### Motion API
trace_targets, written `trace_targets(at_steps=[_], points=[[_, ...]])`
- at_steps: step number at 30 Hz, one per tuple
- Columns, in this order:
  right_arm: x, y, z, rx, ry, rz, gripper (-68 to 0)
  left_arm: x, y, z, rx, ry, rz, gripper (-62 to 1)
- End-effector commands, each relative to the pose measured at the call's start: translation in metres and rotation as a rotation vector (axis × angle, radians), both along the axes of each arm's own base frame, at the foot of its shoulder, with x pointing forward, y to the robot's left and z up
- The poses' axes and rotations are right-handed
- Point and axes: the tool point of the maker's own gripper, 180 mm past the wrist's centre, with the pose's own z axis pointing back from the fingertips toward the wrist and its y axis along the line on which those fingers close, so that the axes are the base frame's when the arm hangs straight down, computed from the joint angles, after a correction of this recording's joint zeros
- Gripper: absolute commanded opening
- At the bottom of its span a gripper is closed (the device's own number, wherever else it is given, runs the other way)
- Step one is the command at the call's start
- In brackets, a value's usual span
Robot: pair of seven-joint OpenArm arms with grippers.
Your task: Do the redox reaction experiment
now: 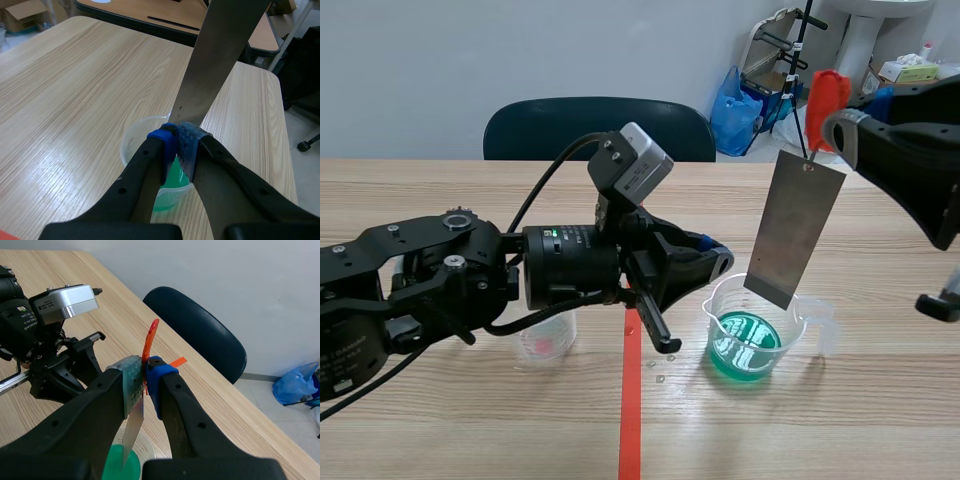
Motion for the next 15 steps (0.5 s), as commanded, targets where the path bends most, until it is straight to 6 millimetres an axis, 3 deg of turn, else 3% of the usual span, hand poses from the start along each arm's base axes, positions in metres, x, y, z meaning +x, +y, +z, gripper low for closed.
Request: trace_targets(at_steps=[1,15], points=[[0.0004,0.0025,0.0132,0.012,-0.041,0.014,-65.6,0.0002,-0.0062,0.0105,-0.032,-0.013,-0.009,-58.8],[0.0003,0.0026,0.0132,0.013,-0.041,0.014,-65.6,-0.0007,-0.0107,0.0131,-0.044,-0.013,-0.012,-58.8]])
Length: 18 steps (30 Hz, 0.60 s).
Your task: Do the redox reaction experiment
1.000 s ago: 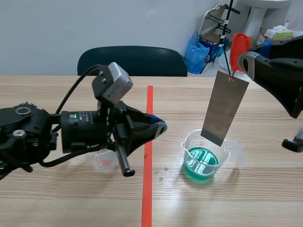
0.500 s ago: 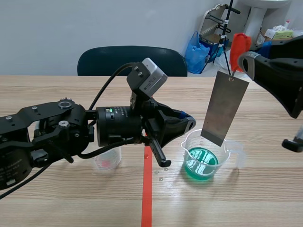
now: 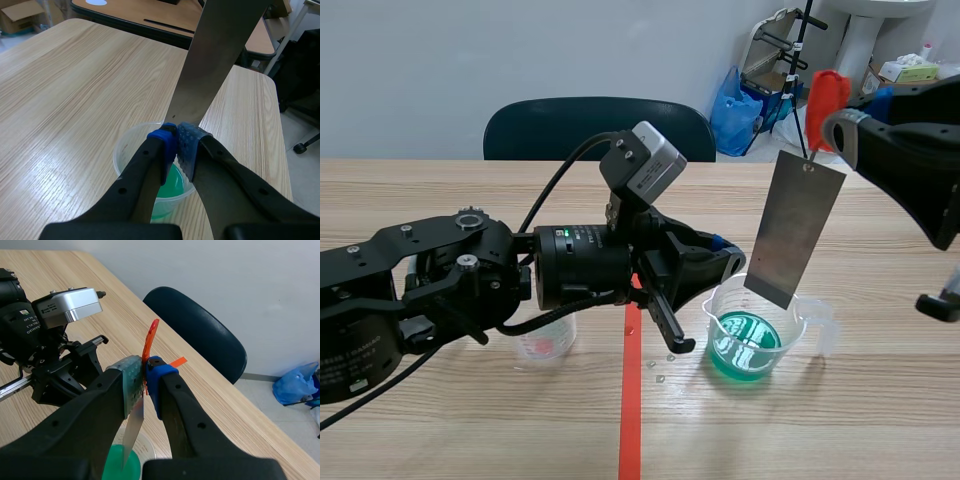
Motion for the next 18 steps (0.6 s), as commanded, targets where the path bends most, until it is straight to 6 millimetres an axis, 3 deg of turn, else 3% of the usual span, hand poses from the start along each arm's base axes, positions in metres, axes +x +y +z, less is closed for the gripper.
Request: trace_targets(at_steps=[1,5,8,13,18], points=[[0.000,0.003,0.013,0.013,-0.041,0.014,-65.6,0.000,-0.005,0.011,-0.035,-0.015,-0.007,-58.8],[0.000,0.003,0.013,0.013,-0.041,0.014,-65.6,0.006,0.005,0.006,-0.012,-0.019,0.025,-58.8],[0.000,0.003,0.013,0.013,-0.041,0.014,-65.6,0.010,0.025,0.000,0.002,-0.025,0.056,-58.8],[0.000,0.003,0.013,0.013,-0.041,0.014,-65.6,0.020,0.089,-0.012,0.022,-0.019,0.192,-58.8],[0.000,0.003,0.013,0.013,-0.041,0.014,-65.6,0.007,0.161,-0.012,0.035,-0.017,0.329,-58.8]])
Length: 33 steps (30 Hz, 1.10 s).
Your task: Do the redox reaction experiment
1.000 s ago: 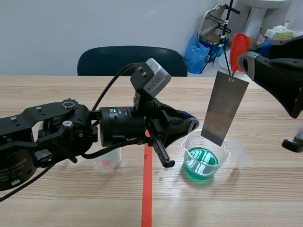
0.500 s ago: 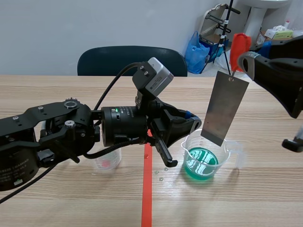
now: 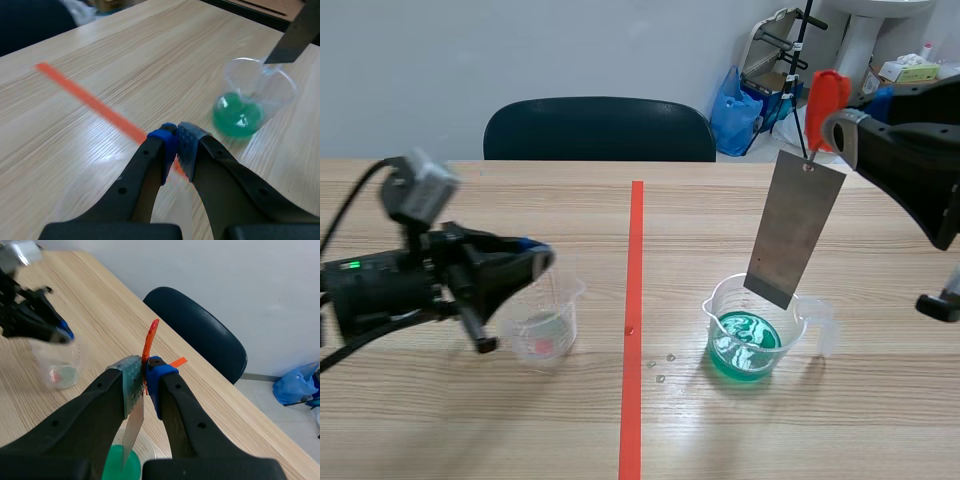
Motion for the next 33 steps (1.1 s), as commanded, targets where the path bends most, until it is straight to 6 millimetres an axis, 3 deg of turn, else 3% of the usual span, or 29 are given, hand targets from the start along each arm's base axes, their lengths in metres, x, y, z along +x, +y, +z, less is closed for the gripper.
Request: trace_targets(at_steps=[1,6,10,18,26,28,30,33], points=[[0.000,0.003,0.013,0.013,-0.041,0.014,-65.6,-0.016,0.008,0.009,-0.035,-0.005,-0.005,-58.8],[0.000,0.002,0.013,0.011,-0.040,0.013,-65.6,-0.052,0.063,0.009,-0.031,0.025,0.074,-58.8],[0.000,0.002,0.013,0.010,-0.039,0.013,-65.6,-0.088,0.096,0.002,0.019,0.021,0.108,-58.7],[0.000,0.002,0.012,0.008,-0.040,0.013,-65.6,-0.179,0.130,0.001,0.072,0.043,0.130,-58.6],[0.000,0.002,0.012,0.008,-0.040,0.013,-65.6,-0.240,0.158,0.015,0.158,-0.022,0.183,-57.9],[0.000,0.002,0.012,0.008,-0.040,0.013,-65.6,-0.246,0.167,0.016,0.175,-0.013,0.213,-52.8],[0.000,0.002,0.012,0.008,-0.040,0.013,-65.6,-0.247,0.176,0.015,0.200,-0.017,0.239,-42.2],[0.000,0.002,0.012,0.008,-0.040,0.013,-65.6,-0.249,0.187,0.013,0.228,-0.019,0.285,-16.8]])
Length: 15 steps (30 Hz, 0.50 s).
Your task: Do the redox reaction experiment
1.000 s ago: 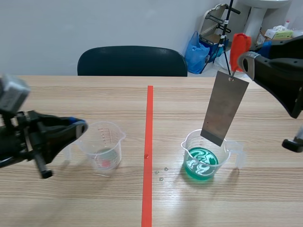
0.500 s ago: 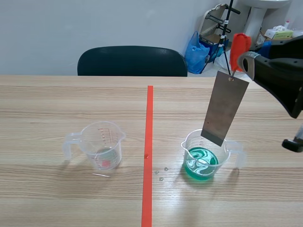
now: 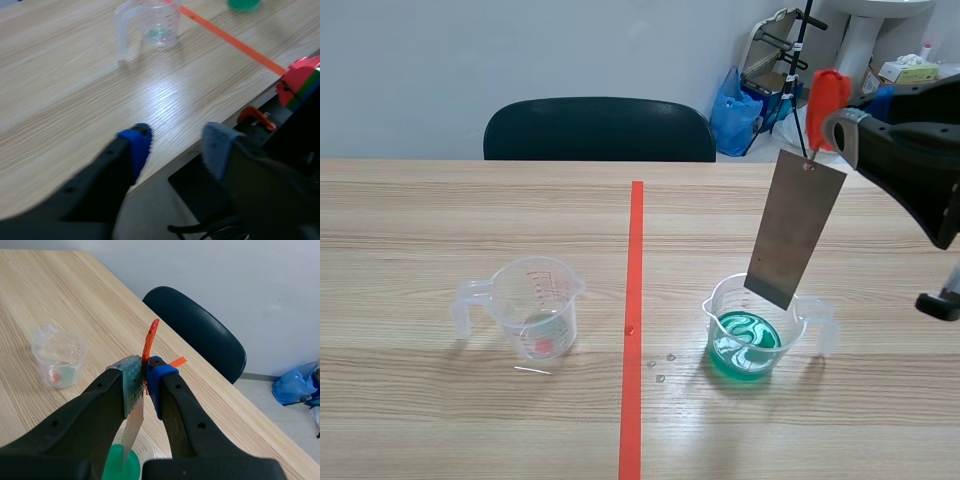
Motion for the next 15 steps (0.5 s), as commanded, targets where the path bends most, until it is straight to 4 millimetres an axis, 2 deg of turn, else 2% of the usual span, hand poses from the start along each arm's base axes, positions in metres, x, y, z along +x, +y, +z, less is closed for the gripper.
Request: trace_targets(at_steps=[1,2,3,15], points=[[0.0004,0.0025,0.0125,0.008,-0.040,0.013,-65.6,0.0014,0.0004,0.0046,-0.025,-0.020,0.030,-8.6],[0.0004,0.0025,0.0125,0.008,-0.040,0.013,-65.6,0.0013,0.0012,0.0050,-0.028,-0.023,0.041,-2.0],[0.0004,0.0025,0.0126,0.008,-0.040,0.014,-65.6,0.0008,0.0016,0.0051,-0.030,-0.024,0.051,1.4],[0.0004,0.0025,0.0126,0.008,-0.040,0.014,-65.6,-0.0014,0.0046,0.0074,-0.047,-0.040,0.117,1.4]])
